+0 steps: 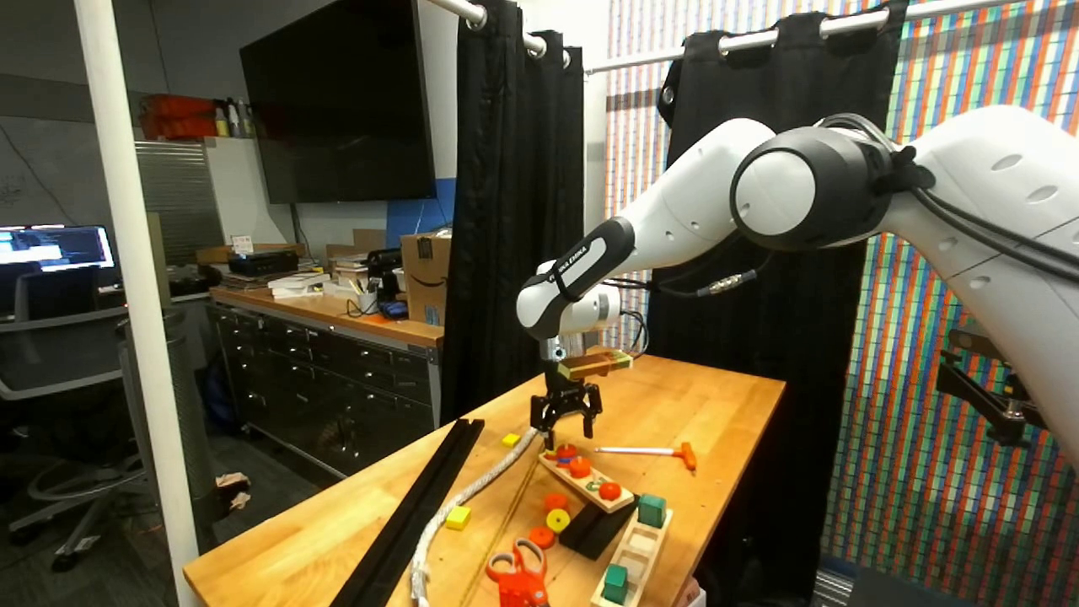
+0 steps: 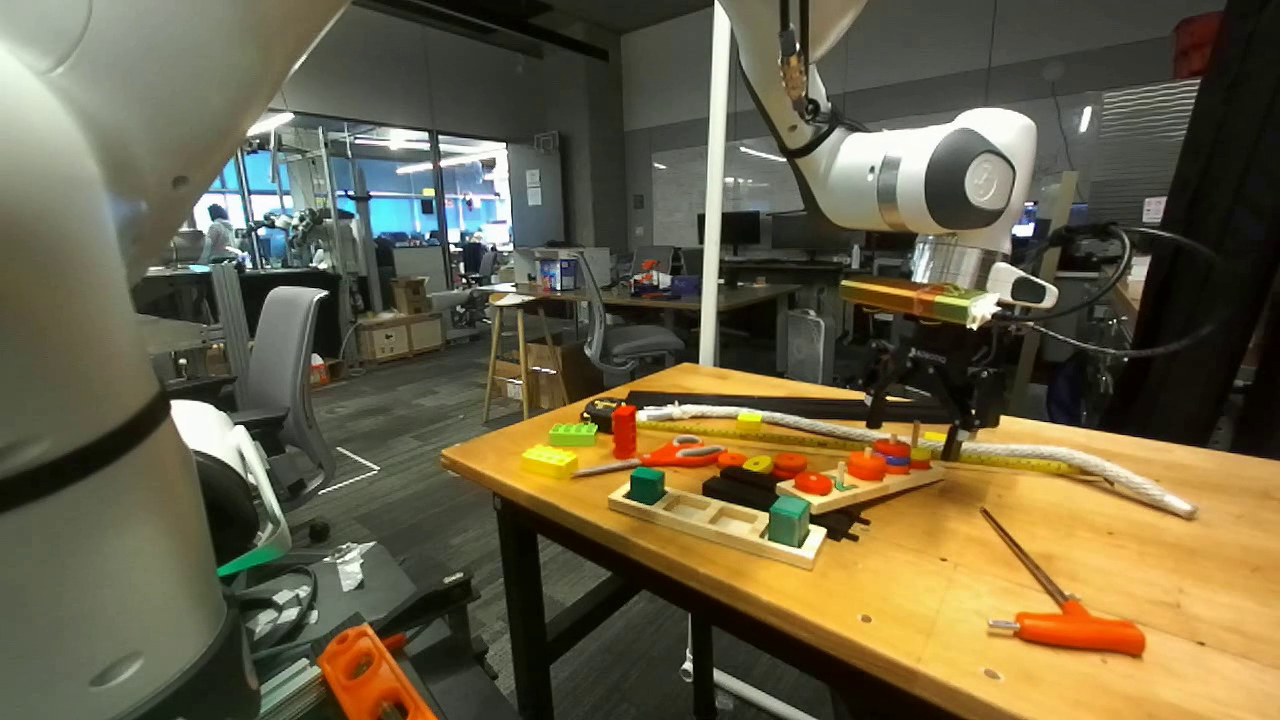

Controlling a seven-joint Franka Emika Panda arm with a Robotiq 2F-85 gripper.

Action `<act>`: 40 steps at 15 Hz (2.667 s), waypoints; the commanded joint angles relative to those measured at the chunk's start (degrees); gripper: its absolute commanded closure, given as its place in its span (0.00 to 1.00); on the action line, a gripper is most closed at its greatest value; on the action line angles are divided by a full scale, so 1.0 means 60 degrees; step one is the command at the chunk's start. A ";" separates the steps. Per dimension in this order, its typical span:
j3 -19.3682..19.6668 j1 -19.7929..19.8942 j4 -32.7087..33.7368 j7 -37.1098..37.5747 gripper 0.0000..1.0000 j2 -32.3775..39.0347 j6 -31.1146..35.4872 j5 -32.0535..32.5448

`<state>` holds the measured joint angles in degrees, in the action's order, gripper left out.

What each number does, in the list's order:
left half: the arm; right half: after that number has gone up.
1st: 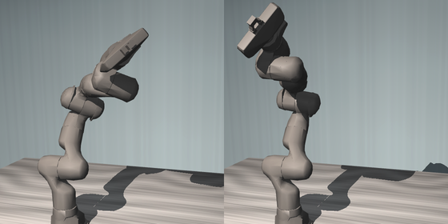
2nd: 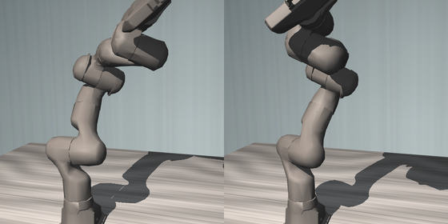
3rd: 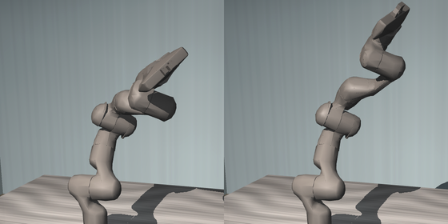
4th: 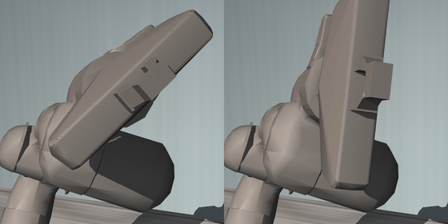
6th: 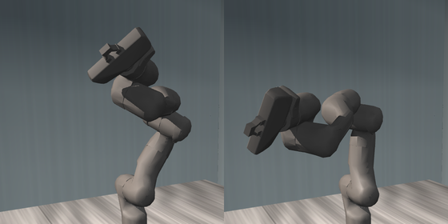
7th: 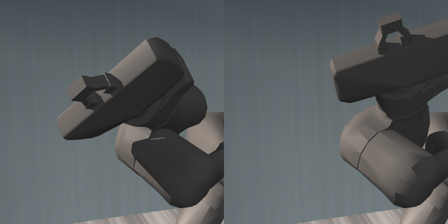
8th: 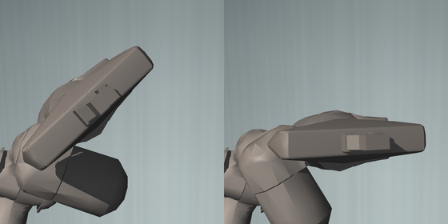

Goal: Remove the round orange block from the top of the round blue block and put it on the table

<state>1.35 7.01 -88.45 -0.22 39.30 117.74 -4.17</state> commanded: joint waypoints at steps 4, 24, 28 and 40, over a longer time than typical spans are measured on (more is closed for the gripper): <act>-0.0031 0.0016 0.0186 -0.0156 0.42 0.0057 0.0268 -0.0160; 0.0126 -0.0405 -0.0691 0.0313 0.78 -0.1104 0.0635 0.0152; -0.0003 -0.0593 -0.1223 0.0144 0.78 -0.1616 0.0579 0.0195; -0.0740 -0.0900 -0.1960 -0.1199 0.78 -0.1384 0.0841 0.0076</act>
<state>-2.91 2.00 -100.11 -5.77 30.69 121.13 -3.68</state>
